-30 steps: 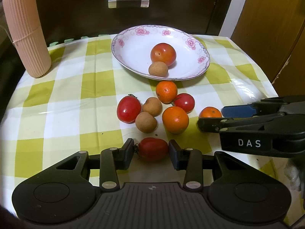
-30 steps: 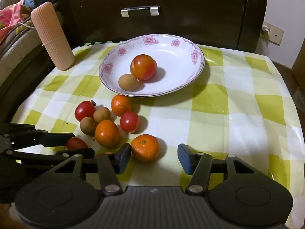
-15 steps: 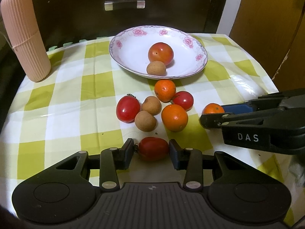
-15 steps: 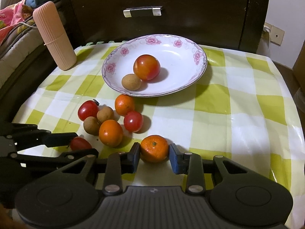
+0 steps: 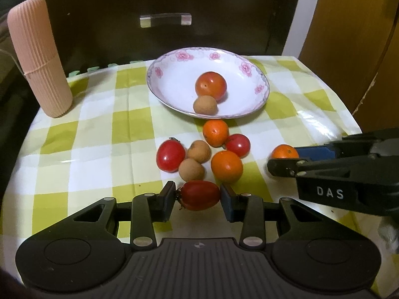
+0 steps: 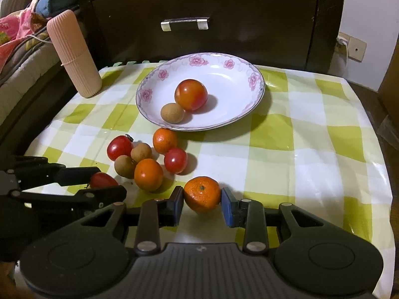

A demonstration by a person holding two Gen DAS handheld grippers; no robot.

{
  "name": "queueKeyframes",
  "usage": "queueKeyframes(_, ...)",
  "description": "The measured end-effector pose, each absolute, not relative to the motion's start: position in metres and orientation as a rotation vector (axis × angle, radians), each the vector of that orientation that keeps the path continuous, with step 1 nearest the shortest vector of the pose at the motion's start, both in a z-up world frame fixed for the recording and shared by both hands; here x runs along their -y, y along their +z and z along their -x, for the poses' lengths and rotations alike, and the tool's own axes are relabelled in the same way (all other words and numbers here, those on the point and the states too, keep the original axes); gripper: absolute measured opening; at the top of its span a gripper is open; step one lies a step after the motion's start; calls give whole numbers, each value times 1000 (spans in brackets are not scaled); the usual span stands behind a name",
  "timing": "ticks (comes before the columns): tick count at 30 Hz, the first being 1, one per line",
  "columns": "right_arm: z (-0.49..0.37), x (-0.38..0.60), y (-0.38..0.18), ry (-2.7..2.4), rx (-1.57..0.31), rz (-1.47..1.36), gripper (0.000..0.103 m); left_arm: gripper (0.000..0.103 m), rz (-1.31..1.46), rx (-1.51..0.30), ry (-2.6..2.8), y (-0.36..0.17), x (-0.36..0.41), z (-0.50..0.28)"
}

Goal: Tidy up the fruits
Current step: 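Carry the cherry tomato and tangerine in both grippers over the white bowl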

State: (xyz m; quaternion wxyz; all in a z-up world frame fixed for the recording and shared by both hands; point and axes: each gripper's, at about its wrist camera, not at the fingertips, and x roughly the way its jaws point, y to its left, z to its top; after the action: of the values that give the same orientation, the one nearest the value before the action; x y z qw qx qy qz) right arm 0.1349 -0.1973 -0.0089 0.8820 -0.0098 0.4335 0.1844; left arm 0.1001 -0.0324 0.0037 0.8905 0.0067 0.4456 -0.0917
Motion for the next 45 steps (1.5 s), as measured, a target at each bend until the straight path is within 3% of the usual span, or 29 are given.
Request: queueKeyframes(45,-186,196,17,363,-797,-51,32,47,76,-819,-136,27,29,-185)
